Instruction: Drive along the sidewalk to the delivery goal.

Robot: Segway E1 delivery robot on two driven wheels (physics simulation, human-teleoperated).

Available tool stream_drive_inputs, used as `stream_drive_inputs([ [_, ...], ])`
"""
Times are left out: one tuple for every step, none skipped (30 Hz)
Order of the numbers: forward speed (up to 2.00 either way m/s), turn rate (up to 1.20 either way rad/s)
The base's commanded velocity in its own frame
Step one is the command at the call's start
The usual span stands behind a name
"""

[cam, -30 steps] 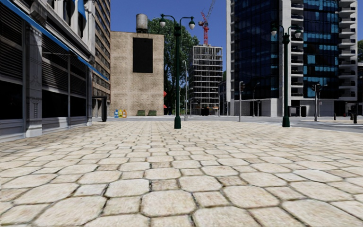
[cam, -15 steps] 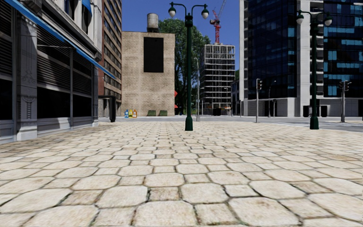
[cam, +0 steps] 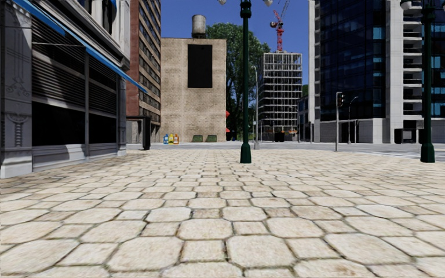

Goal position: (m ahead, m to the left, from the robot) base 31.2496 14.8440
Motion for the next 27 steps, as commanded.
stream_drive_inputs([
  [2.00,0.01],
  [2.00,0.01],
  [2.00,0.08],
  [2.00,0.09],
  [2.00,0.03],
  [2.00,0.03],
  [2.00,0.00],
  [2.00,0.00],
  [2.00,0.00],
  [2.00,0.00],
  [2.00,0.00],
  [2.00,0.00],
  [2.00,0.00],
  [2.00,0.00],
  [2.00,0.00],
  [2.00,0.00],
  [2.00,0.00],
  [2.00,0.00],
  [2.00,0.00],
  [2.00,0.00],
  [2.00,0.00],
  [2.00,0.00],
  [2.00,0.00],
  [2.00,0.00],
  [2.00,0.00],
  [2.00,0.00],
  [2.00,0.00],
])
